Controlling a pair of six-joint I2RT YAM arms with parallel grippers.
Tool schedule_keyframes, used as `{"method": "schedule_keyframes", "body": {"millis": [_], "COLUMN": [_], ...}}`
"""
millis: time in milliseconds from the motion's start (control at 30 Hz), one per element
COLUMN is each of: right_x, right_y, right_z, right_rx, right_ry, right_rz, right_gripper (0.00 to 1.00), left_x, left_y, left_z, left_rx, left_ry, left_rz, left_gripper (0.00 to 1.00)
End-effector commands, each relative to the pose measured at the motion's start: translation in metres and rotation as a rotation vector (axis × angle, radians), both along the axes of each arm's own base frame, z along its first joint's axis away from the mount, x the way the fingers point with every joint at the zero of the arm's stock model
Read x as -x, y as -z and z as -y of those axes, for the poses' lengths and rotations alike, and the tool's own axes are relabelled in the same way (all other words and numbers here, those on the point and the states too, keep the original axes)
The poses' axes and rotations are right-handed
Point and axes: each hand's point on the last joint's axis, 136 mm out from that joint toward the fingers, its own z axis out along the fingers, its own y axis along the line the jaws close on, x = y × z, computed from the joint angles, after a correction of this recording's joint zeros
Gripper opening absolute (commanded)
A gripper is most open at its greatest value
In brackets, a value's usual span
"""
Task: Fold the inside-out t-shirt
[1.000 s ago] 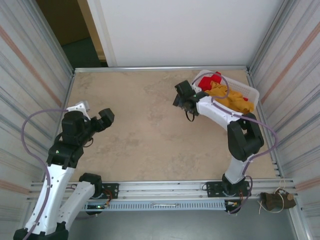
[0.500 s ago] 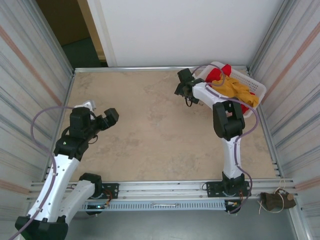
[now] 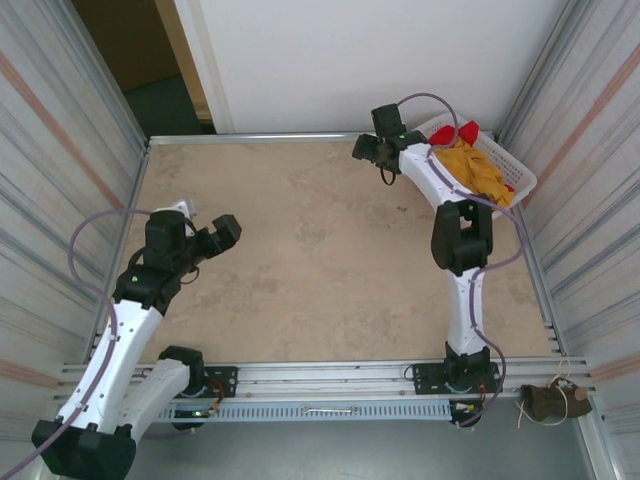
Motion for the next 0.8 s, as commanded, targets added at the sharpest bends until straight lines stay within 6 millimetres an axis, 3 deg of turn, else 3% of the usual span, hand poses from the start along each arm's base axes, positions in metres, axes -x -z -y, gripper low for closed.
{"method": "schedule_keyframes", "body": {"millis": [0,100,200,333,400,533,667,700,767], "right_x": [0.026,0.043,0.057,0.081,0.089,0.09,0.07,0.064,0.05], "right_y": [-0.049,-0.053,-0.054,-0.04,-0.026,0.008,0.028,0.029,0.026], "right_z": [0.021,0.055,0.102,0.177,0.198,0.205,0.196,0.194,0.19], "right_rx": [0.006,0.034,0.068,0.168,0.156,0.1,0.055,0.04,0.003], "right_ry": [-0.001,0.07,0.175,0.365,0.412,0.412,0.376,0.368,0.343], "right_rz": [0.068,0.064,0.043,-0.058,-0.104,-0.184,-0.211,-0.21,-0.195], "right_gripper": [0.87,0.87,0.87,0.9,0.92,0.91,0.82,0.73,0.4], "left_x": [-0.002,-0.002,-0.001,0.001,0.001,0.0,-0.002,-0.002,-0.003], "left_y": [0.004,0.005,0.005,0.006,0.008,0.011,0.012,0.011,0.011], "left_z": [0.011,0.017,0.022,0.027,0.028,0.03,0.033,0.034,0.034], "left_rx": [0.019,0.02,0.035,0.046,0.048,0.052,0.06,0.061,0.059], "left_ry": [0.038,0.061,0.081,0.099,0.102,0.109,0.123,0.125,0.124], "left_rz": [-0.006,-0.012,-0.011,-0.01,-0.01,-0.014,-0.024,-0.024,-0.026], "left_gripper": [0.99,0.99,0.99,0.99,0.99,0.99,0.99,0.99,0.99]}}
